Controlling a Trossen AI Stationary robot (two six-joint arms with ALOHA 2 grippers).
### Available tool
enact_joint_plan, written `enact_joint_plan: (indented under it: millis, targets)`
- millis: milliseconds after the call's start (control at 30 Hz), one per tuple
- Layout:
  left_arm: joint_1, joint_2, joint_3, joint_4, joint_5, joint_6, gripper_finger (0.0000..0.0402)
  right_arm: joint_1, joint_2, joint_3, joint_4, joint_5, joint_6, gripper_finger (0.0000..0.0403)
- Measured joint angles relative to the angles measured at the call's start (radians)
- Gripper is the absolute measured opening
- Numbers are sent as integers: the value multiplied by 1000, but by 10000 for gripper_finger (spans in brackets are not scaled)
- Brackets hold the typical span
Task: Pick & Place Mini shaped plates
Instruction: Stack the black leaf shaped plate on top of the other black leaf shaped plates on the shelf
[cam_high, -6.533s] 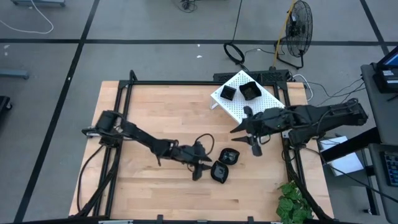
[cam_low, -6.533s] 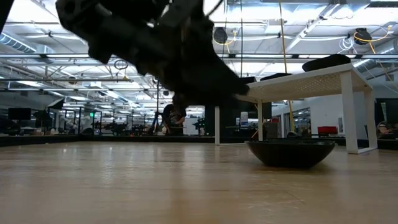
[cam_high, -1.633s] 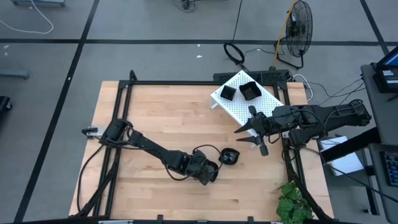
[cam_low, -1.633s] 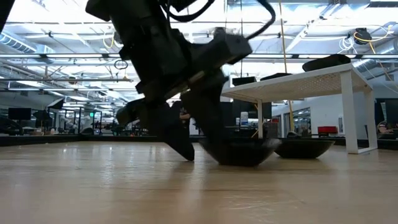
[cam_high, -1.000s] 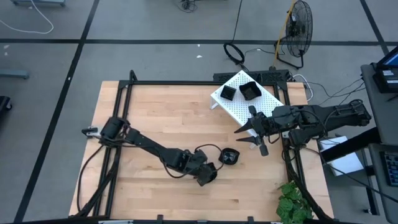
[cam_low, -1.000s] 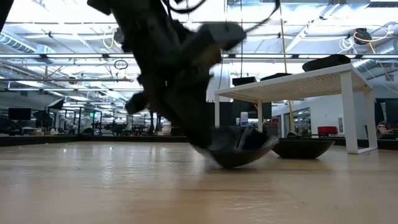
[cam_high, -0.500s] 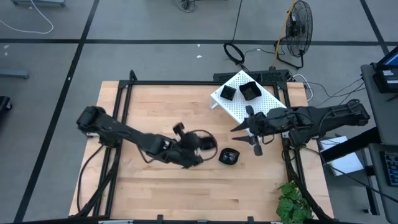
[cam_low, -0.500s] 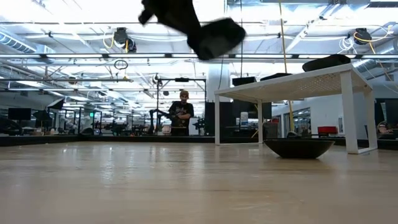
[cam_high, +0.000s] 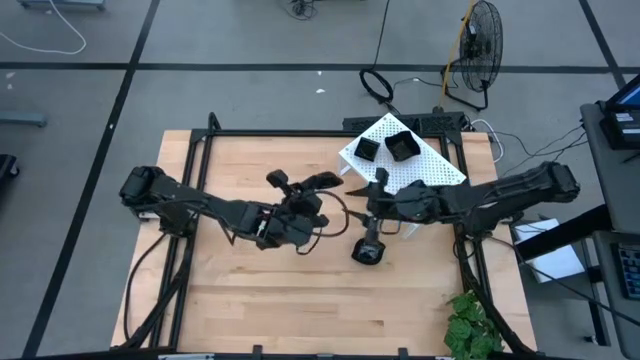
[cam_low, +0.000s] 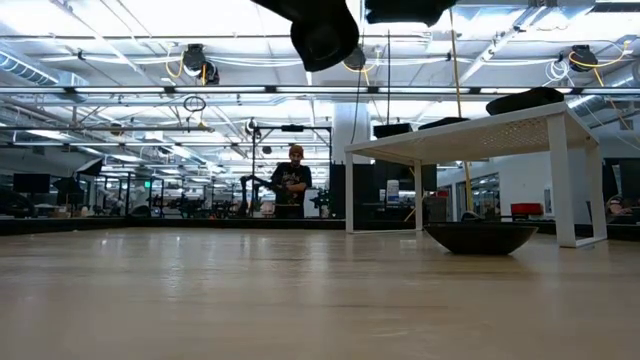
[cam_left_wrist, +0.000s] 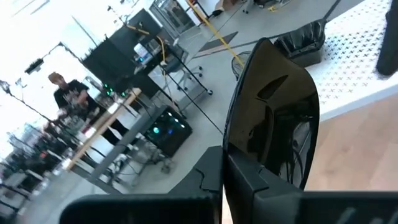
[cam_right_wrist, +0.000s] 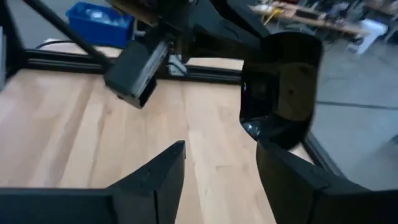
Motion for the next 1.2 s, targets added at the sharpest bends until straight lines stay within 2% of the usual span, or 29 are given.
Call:
enact_joint_plan:
  millis: [200, 300, 600, 700, 833, 1000, 1200]
  targets:
    - [3, 0, 0, 52, 0, 142, 6, -3, 30, -20, 67, 188, -51, 189]
    - [2, 0, 0, 52, 0, 175, 4, -3, 30, -20, 81, 213, -55, 186]
    - [-1, 0, 0, 58, 16, 211, 4, -27, 30, -20, 127, 197, -122, 182]
    - [-3, 0, 0, 89, 40, 229, 8, -51, 30, -20, 121, 133, -129, 168]
    - [-11, 0, 0, 131, 61, 276, 4, -71, 30, -20, 119, 43, -129, 145]
    - [-15, 0, 0, 155, 52, 283, 7, -75, 30, -20, 103, 43, -137, 107]
    - [-15, 0, 0, 155, 47, 270, 13, -76, 30, -20, 102, 50, -164, 44]
